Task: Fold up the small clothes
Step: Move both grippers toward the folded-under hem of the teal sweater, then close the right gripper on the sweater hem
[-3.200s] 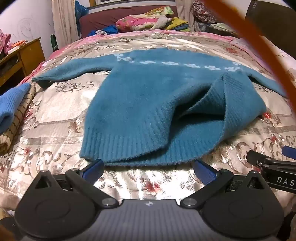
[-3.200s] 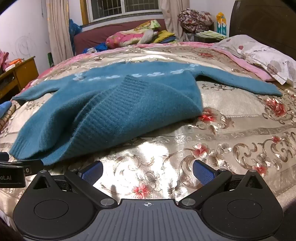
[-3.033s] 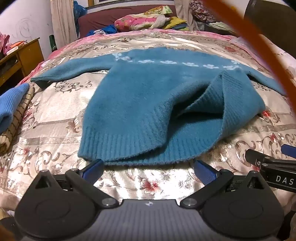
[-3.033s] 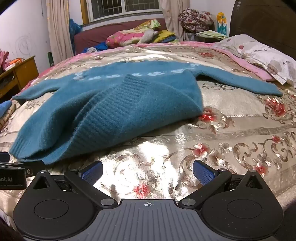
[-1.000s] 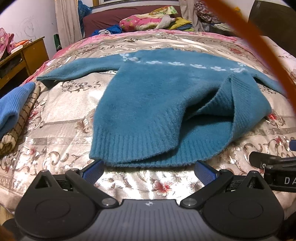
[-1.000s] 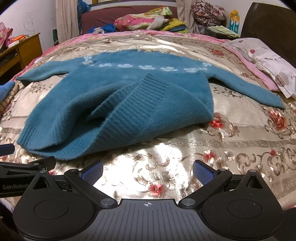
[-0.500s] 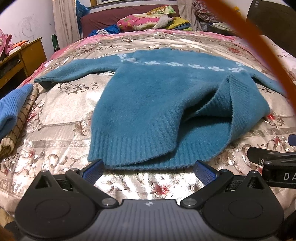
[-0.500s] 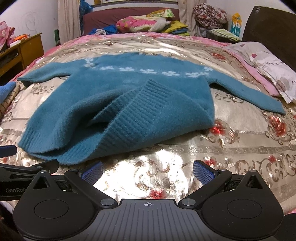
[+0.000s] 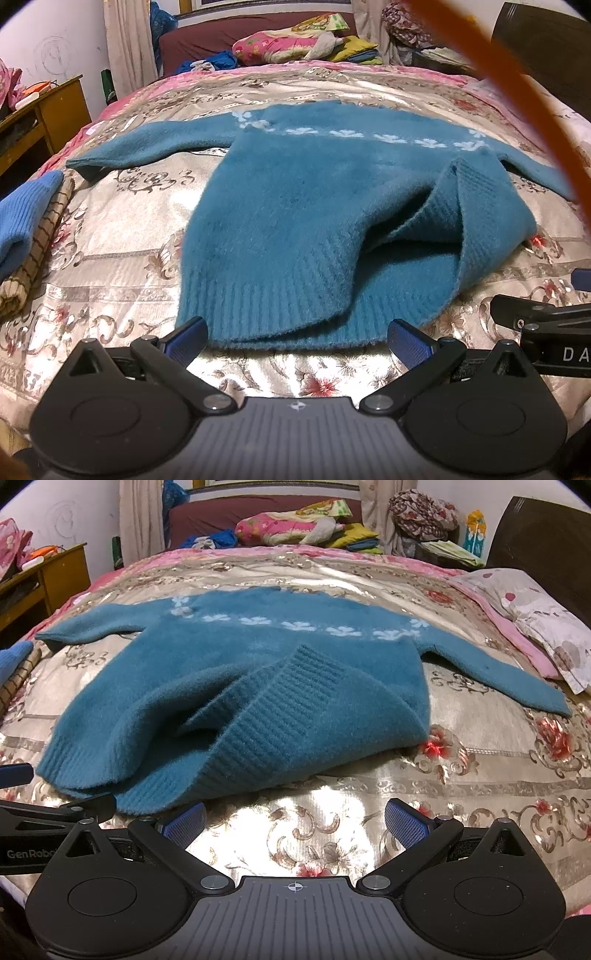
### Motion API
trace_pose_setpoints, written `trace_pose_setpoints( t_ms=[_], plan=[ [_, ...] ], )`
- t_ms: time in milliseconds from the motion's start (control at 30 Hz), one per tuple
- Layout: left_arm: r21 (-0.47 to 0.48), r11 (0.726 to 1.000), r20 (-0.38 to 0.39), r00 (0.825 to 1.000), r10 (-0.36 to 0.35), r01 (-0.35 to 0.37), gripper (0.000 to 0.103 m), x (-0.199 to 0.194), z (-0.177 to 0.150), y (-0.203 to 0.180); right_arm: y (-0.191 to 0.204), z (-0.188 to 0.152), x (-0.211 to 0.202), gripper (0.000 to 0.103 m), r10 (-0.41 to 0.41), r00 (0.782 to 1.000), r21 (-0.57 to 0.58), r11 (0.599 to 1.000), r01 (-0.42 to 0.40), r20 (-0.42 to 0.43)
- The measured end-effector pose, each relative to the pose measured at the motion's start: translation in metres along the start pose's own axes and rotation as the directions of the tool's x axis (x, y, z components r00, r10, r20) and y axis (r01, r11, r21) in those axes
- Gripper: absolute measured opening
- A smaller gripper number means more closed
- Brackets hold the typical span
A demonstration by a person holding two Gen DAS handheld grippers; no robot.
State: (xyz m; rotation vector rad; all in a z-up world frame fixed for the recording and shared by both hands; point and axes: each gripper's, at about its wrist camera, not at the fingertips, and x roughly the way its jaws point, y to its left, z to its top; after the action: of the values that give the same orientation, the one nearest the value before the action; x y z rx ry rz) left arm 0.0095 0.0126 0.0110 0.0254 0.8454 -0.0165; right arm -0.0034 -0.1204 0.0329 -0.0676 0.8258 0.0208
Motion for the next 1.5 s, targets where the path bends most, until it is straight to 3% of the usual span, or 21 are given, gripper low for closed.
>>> trace_pose_setpoints(
  t_ms=[833,1167,1500],
  plan=[
    [0.016,1.000,0.022,1.000,-0.007,0.006,0.103,0.005,0.018,0.001,-0.005,0.023,0.005,0.103,-0.013,0.999,-0.029,0.999,0.014,0.031],
    [0.016,1.000,0.054,0.998,-0.012,0.011,0.103,0.010,0.040,0.002,-0.011,0.050,0.015,0.103,-0.046,0.996,-0.053,0.997,0.050,0.074],
    [-0.002,1.000,0.025,0.999,-0.026,0.027,0.103,0.029,0.052,0.008,-0.021,0.075,0.040,0.103,-0.039,0.997,-0.044,0.998,0.042,0.069]
  ],
)
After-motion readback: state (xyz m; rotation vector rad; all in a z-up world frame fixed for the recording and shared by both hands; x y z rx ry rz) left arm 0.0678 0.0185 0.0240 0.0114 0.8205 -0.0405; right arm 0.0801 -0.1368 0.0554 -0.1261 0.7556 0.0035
